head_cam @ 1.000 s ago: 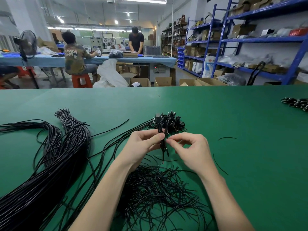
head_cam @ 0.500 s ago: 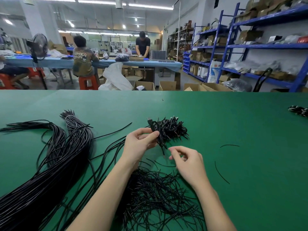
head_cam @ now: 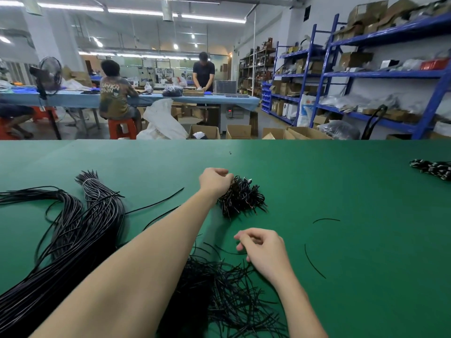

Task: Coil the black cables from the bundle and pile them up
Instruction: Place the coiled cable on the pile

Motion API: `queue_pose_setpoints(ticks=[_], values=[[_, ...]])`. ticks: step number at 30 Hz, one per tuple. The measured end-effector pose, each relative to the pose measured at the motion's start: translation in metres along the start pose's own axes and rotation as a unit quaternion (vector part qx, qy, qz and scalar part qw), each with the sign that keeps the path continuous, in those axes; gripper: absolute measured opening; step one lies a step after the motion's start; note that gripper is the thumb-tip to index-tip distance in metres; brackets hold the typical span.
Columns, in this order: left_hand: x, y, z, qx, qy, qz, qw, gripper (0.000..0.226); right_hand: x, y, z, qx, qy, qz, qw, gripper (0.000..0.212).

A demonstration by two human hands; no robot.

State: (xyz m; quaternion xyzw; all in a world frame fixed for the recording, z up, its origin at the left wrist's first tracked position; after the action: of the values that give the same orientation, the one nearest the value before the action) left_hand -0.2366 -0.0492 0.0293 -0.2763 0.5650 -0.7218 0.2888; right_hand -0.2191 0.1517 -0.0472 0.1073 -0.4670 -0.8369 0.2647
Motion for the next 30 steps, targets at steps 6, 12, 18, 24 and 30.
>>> queue_pose_setpoints(ticks=[6, 12, 18, 24, 30], values=[[-0.051, 0.008, 0.022, 0.012, -0.008, -0.067, 0.998, 0.017, -0.001, 0.003, -0.001, -0.021, 0.012, 0.009, 1.0, 0.019], [-0.111, 0.03, 0.05, 0.043, -0.007, -0.104, 0.994, 0.013, -0.006, 0.008, -0.001, -0.053, 0.012, 0.014, 0.998, 0.021], [-0.123, 0.048, 0.064, 0.017, 0.023, -0.056, 0.998, 0.012, -0.011, 0.02, 0.004, -0.04, -0.009, 0.027, 0.999, 0.019], [-0.121, 0.054, 0.074, -0.027, 0.043, -0.027, 0.998, 0.015, -0.015, 0.059, 0.005, -0.03, -0.012, 0.081, 0.996, 0.013], [-0.126, 0.05, 0.079, -0.001, 0.048, -0.034, 0.998, 0.022, -0.01, 0.133, -0.03, -0.097, 0.009, 0.191, 0.977, 0.011]])
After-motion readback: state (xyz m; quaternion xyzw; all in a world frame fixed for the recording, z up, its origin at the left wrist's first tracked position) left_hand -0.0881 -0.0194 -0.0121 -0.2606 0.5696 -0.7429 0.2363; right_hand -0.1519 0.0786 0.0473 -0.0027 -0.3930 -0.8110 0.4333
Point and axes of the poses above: each hand's wrist, its own x-axis towards the middle knuckle, its own z-axis out of the back of the hand, y = z × x, the point moved 6 cm from there along x, towards the middle knuckle, and after that the axes turned 8 degrees about -x, right-handed, at the moved point
